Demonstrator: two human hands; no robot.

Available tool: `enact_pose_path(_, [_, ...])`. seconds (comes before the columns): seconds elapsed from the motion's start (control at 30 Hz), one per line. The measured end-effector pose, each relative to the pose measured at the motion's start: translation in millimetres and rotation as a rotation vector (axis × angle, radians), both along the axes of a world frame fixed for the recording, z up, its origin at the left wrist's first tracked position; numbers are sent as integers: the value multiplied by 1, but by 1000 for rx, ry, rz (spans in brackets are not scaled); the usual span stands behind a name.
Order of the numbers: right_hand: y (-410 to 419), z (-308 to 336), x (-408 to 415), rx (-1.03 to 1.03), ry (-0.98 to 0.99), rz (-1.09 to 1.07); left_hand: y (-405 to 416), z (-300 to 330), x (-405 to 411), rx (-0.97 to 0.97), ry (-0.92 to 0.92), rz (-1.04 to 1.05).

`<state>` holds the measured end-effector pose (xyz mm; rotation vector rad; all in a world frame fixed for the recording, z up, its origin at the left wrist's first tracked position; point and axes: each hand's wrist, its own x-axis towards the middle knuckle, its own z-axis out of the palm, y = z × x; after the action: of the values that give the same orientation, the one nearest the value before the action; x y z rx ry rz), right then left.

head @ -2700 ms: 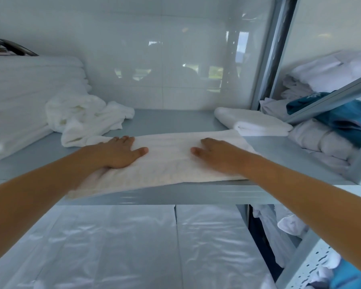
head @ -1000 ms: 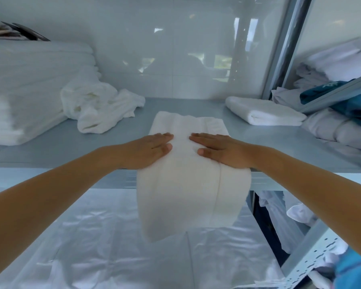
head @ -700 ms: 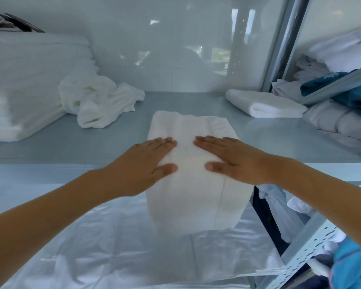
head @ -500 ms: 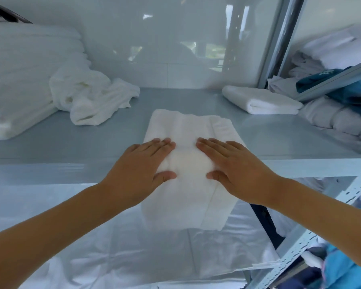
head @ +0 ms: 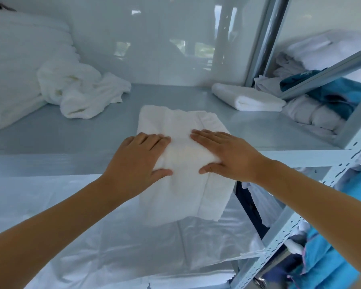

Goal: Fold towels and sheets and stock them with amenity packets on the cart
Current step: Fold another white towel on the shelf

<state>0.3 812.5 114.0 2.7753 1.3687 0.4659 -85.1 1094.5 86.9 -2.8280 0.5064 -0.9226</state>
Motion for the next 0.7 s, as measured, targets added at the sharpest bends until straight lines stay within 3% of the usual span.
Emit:
enact_pose_path(0.2, [-14,-1,-25,96,-91,3,-20,18,-27,160,-137,27])
enact_pose_path(0.4, [-64,3,-66,177,-221,63,-65,21,-72,33,-229,-60])
enact_pose_path(0.7, [-152,0,-134,359,-329,144,-146,20,-149,-100,-235,-5])
